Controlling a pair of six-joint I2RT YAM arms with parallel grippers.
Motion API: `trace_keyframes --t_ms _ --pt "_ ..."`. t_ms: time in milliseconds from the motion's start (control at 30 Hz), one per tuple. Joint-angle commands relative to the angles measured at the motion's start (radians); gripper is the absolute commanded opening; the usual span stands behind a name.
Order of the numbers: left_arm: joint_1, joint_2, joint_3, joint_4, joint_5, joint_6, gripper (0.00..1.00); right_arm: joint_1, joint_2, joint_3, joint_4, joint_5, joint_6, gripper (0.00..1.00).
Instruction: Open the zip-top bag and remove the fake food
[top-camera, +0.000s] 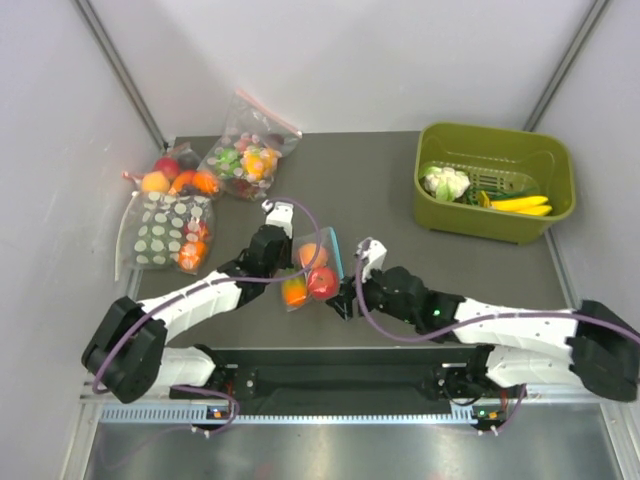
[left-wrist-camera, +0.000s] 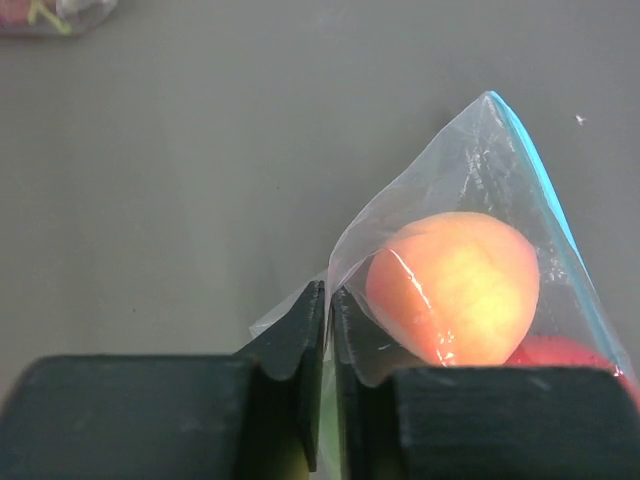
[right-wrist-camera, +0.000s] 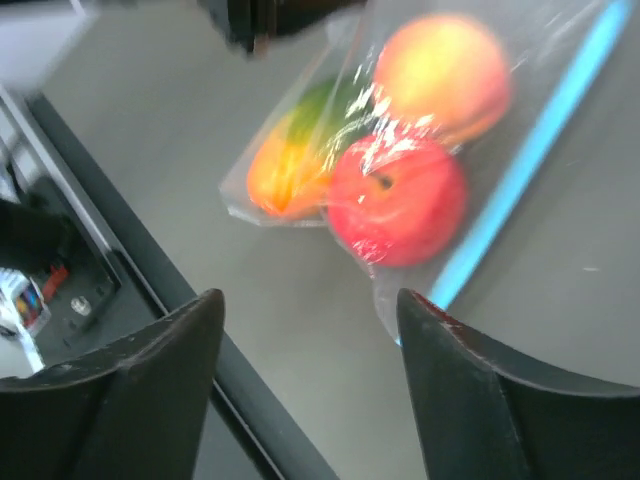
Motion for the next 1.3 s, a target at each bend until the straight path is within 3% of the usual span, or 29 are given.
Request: trace_keyframes --t_ms 0,67,267,433,600,933,1267 --pt "0.003 -0.055 -0.008 0.074 0.036 0.049 0.15 -0.001 -0.174 -0.029 -0.066 0.119 -0.022 0.73" --pt "0.005 -0.07 -0.013 0.077 0.04 0.055 0.19 -0.03 -0.232 -0.05 -0.074 0.122 -0.028 0.76" --pt "0.006 -0.103 -0.016 0.051 0.06 0.058 0.23 -0.319 -0.129 -0.072 0.093 -0.227 -0.023 0.75" --pt "0.006 -0.155 -0.017 0.006 0.127 0.052 0.39 -0.387 0.052 0.015 0.216 -0.431 -0.034 0.75" --pt "-0.027 -0.27 -0.037 -0.064 0.177 0.045 0.5 -0.446 0.208 0.049 0.333 -0.542 0.001 0.74" --pt "-0.049 -0.414 -0.178 -0.107 0.214 -0.141 0.52 -0.475 0.441 0.074 0.494 -0.62 0.068 0.73" --pt "-0.075 -0.35 -0.244 -0.052 0.192 -0.181 0.52 -0.475 0.528 0.115 0.505 -0.608 0.062 0.73"
